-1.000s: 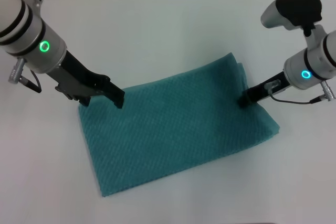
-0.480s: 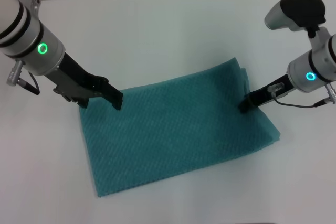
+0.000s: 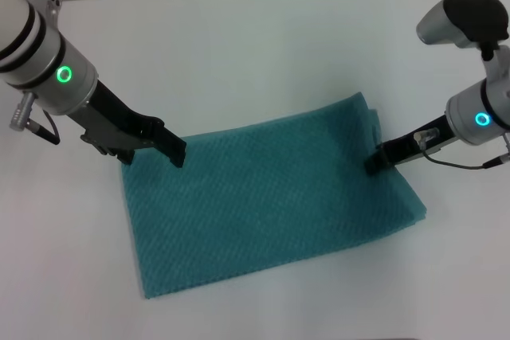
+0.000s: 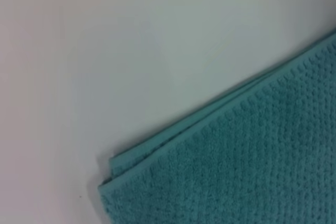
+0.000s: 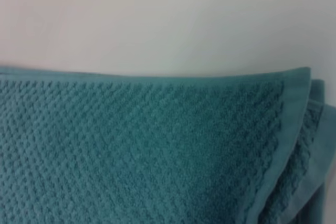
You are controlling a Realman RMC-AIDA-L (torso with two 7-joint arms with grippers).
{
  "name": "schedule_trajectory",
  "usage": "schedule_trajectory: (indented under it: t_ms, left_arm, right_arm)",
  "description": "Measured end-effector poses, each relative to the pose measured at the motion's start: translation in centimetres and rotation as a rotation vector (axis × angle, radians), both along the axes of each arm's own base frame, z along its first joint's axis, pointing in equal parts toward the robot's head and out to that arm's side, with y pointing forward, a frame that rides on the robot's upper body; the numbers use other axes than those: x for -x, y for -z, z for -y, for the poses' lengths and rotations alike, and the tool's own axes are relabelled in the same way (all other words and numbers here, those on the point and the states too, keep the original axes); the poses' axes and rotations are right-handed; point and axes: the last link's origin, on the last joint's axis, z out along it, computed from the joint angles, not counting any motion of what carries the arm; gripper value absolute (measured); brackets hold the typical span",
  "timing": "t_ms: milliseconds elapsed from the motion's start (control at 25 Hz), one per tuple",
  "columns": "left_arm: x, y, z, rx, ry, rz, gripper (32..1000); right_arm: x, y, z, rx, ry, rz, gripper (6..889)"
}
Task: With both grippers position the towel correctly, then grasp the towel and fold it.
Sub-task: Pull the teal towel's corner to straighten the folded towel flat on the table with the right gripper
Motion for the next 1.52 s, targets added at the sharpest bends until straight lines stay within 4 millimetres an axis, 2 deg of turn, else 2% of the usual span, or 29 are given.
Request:
schedule_trajectory:
  t_ms: [640,1520]
  left_arm:
    - [0.1,0.0,0.0,-0.001,-0.002,-0.001,893]
    - [0.5,-0.1,0.1,-0.005,-0.012,0.001,892]
  right_arm:
    - [-0.4,0.1,1.3,0.053,0.035,-0.023,116]
    - [-0.1,-0.1,2.0,0.113,0.045,-0.027,116]
